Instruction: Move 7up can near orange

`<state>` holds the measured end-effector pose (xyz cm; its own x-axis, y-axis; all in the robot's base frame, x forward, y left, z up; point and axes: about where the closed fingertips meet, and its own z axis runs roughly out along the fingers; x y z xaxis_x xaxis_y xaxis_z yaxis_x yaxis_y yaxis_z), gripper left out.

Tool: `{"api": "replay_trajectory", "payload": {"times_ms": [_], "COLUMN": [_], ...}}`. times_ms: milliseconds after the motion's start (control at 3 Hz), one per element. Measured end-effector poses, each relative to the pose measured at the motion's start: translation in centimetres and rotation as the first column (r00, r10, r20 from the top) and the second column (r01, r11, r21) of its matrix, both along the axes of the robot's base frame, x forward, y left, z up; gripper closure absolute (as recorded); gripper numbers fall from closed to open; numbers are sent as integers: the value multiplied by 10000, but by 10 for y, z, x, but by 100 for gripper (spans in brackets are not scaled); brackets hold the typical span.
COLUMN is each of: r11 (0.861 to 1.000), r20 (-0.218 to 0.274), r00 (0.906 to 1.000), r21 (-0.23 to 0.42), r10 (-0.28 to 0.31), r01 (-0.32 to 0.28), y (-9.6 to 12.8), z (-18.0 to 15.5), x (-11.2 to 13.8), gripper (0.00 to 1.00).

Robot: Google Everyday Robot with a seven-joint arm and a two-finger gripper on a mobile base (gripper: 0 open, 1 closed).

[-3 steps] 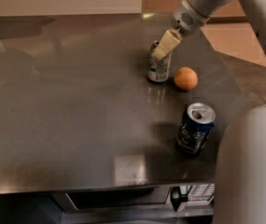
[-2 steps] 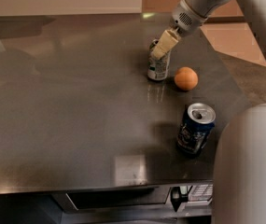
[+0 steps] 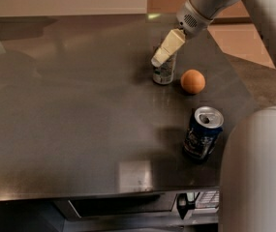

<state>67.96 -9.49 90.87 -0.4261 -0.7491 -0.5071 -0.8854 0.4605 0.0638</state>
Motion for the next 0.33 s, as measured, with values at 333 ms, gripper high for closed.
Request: {"api": "replay_trajectory", "payload": {"times_ms": [333], "r11": [10000], "r20": [0], "r00": [10000], "r21": [0], "r10": [0], "r01": [0], "y": [0], "z": [0], "x": [0], "gripper": [0]}}
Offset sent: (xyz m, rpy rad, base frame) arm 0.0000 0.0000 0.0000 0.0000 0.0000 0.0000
